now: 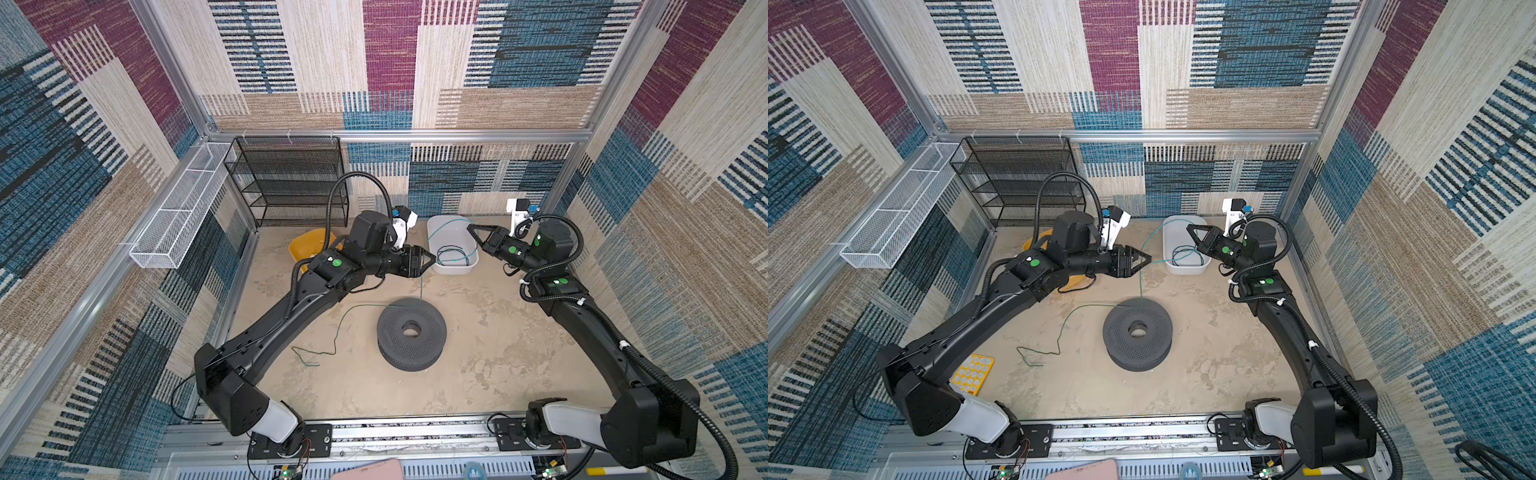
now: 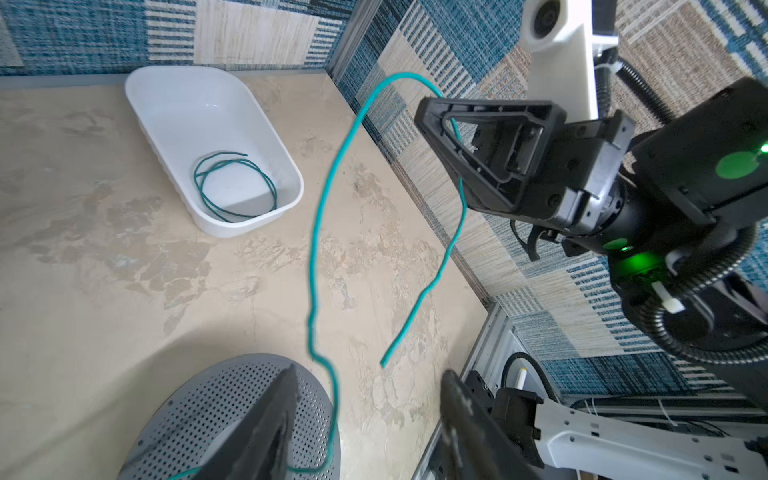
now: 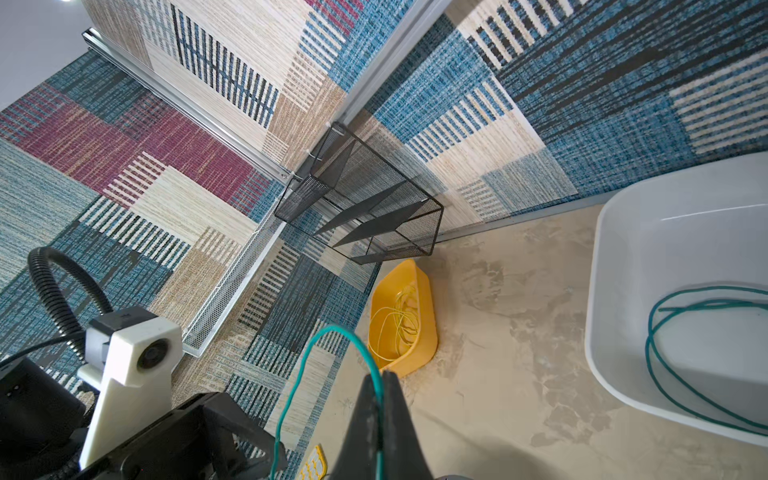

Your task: Wrap the cables

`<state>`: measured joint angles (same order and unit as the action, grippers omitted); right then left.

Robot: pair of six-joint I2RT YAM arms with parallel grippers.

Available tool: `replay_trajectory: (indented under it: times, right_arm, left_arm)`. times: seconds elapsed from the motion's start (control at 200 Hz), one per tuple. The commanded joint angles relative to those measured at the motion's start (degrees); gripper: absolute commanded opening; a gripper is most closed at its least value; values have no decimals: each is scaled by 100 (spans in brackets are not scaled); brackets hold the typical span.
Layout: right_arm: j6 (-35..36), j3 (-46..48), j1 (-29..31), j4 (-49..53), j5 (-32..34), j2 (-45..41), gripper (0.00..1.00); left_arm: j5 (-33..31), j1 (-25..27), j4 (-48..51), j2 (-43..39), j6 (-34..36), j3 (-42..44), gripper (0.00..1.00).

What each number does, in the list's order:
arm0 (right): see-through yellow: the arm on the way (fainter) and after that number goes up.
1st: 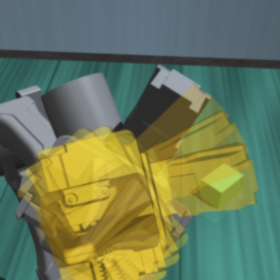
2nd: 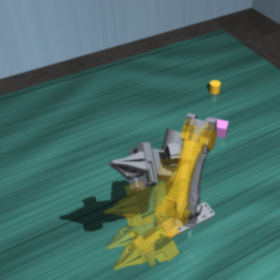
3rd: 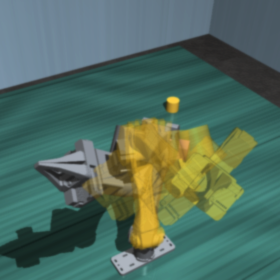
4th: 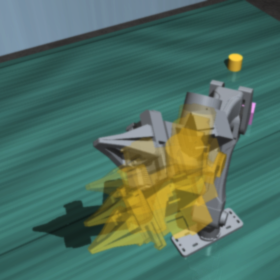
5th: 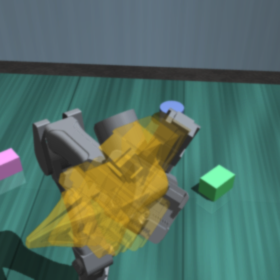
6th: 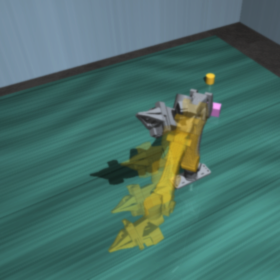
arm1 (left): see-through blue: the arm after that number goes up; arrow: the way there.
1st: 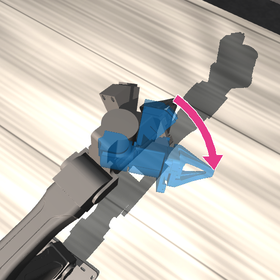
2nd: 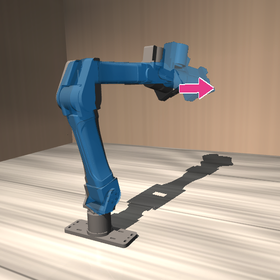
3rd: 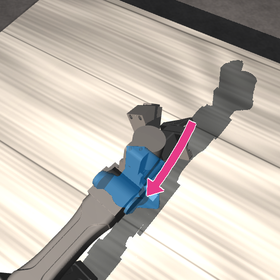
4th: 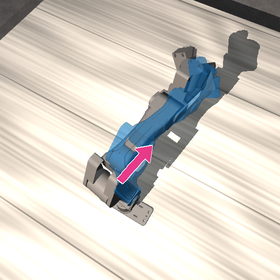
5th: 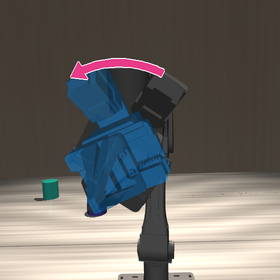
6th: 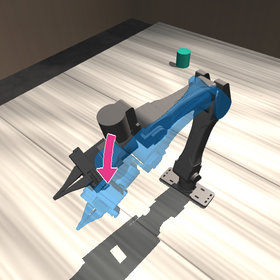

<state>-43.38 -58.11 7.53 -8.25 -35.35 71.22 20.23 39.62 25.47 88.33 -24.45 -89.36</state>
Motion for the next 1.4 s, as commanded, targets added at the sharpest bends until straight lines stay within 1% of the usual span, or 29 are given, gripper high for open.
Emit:
replay_trajectory:
  times: [0.0,0.07,0.17,0.28,0.356,0.416,0.471,0.586,0.681,0.791,0.962,1.072,1.117,1.217,1.392]
  right_arm:
    - [90,25,5,-32,45,-69,0]
    - [108,58,7,-19,37,-104,0]
    - [102,85,9,-52,4,-111,0]
    - [62,115,12,-98,-45,-116,0]
    - [58,115,12,-98,-59,-133,0]
    - [58,110,9,-99,-67,-138,0]
    - [57,124,12,-98,-78,-146,0]
    - [53,138,12,-102,-90,-172,0]
    - [57,150,12,-98,-86,-183,0]
    - [40,175,11,-123,-86,-179,0]
    - [31,176,7,-142,-90,-171,0]
    - [32,177,11,-151,-74,-161,0]
    - [31,177,7,-159,-84,-157,0]
    - [31,186,7,-168,-85,-134,0]
    - [13,202,8,-194,-83,-105,0]
  left_arm:
    - [-395,20,-274,99,317,-75,56]
    - [-492,20,-370,107,335,-22,55]
    - [-468,9,-548,146,336,39,52]
    - [-444,6,-687,223,335,94,52]
    - [-543,-11,-709,229,335,101,55]
    - [-590,-45,-780,198,306,148,61]
    - [-546,-92,-888,169,254,190,61]
    - [-318,-204,-935,243,162,160,58]
    - [-250,-260,-1057,255,47,211,57]
    - [-44,-336,-1226,276,-107,262,52]
    - [190,-344,-1156,395,-119,150,48]
    - [342,-342,-1172,438,-145,164,43]
    - [367,-345,-1184,434,-141,181,39]
    - [426,-341,-1237,419,-146,222,27]
    - [517,-340,-1298,395,-127,267,10]
